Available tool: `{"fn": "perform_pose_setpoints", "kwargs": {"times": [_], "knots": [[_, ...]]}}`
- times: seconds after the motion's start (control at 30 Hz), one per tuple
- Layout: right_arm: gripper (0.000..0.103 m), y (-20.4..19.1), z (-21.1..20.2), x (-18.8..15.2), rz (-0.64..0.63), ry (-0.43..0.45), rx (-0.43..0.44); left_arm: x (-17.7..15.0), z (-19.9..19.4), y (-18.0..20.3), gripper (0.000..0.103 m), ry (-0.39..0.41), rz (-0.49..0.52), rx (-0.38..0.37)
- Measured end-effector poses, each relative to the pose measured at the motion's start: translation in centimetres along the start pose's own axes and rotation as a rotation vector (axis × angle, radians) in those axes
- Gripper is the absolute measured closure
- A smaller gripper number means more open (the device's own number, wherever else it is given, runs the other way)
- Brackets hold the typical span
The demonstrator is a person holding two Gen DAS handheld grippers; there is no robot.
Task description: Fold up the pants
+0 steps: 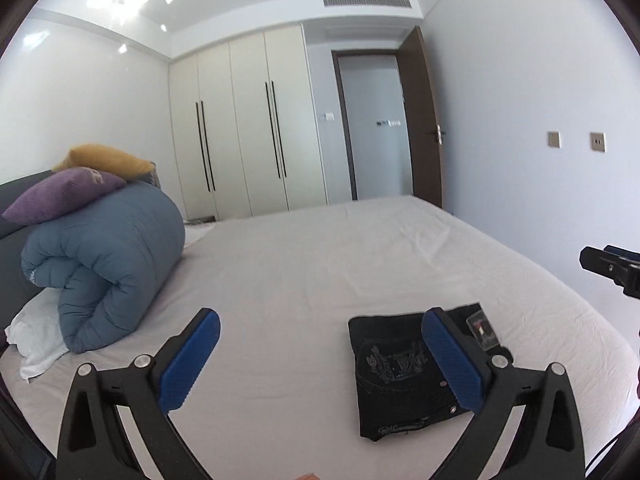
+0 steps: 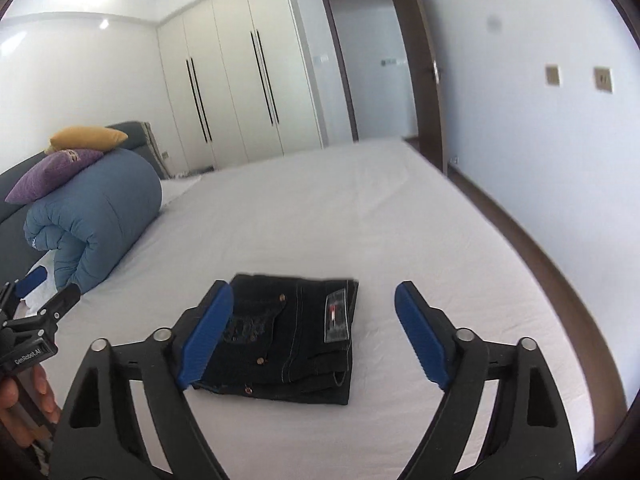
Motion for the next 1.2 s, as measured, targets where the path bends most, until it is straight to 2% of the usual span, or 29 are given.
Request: {"fn": "perform_pose_setpoints", "kwargs": {"times": [0.07,0.13,0.23,0.3,0.37,0.43,0.57,0.7,0.87,1.2], "knots": [[0.006,-1.3,-3.7,1.5,-0.057,0.124,-0.017,1.9,-2.5,-0.6,0.000,0.022,-0.029,0.015],[0.004,-2.6,-6.7,2.7,-0.114,0.209,-0.024,3.2,-3.3,-0.7,0.000,-0.016,-0.020,0.015],[0.000,-4.2,-9.6,4.4,-0.146,0.230,-0.056,3.9,-4.3,-0.5,0.000,-0.047,-0.005,0.051],[0.000,-5.1,-11.0,5.2,-0.149,0.208,-0.091,4.8,-5.0,-0.7,0.000,-0.082,-0.024,0.052],[0.000,-5.8,-12.5,5.8,-0.145,0.182,-0.073,4.8,-5.0,-0.9,0.000,-0.137,-0.073,0.020],[0.000,-5.7,-13.8,6.1,-0.132,0.123,-0.087,4.4,-4.9,-0.9,0.000,-0.173,-0.110,0.013],[0.000,-5.0,-15.8,5.7,-0.047,-0.019,-0.156,2.8,-4.6,0.2,0.000,-0.264,-0.115,0.004],[0.000,-3.5,-15.4,3.9,0.034,-0.140,-0.180,0.9,-3.9,1.0,0.000,-0.353,-0.130,-0.007],[0.000,-2.3,-13.4,1.0,0.103,-0.254,-0.183,-0.5,-3.5,2.1,0.000,-0.402,-0.105,-0.009],[0.000,-3.8,-11.4,0.2,0.044,-0.297,-0.151,-2.1,-3.1,2.7,0.000,-0.460,-0.119,-0.023]]}}
Point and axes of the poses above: each gripper's, at about its wrist camera, not at the fingertips, and z roughly the way its jaws point, y to its right, x to its top, the point moved 1 cm from there along z, roughly the way its jaws point, and after that the axes turned 7 degrees about y, right-handed, at the moved point
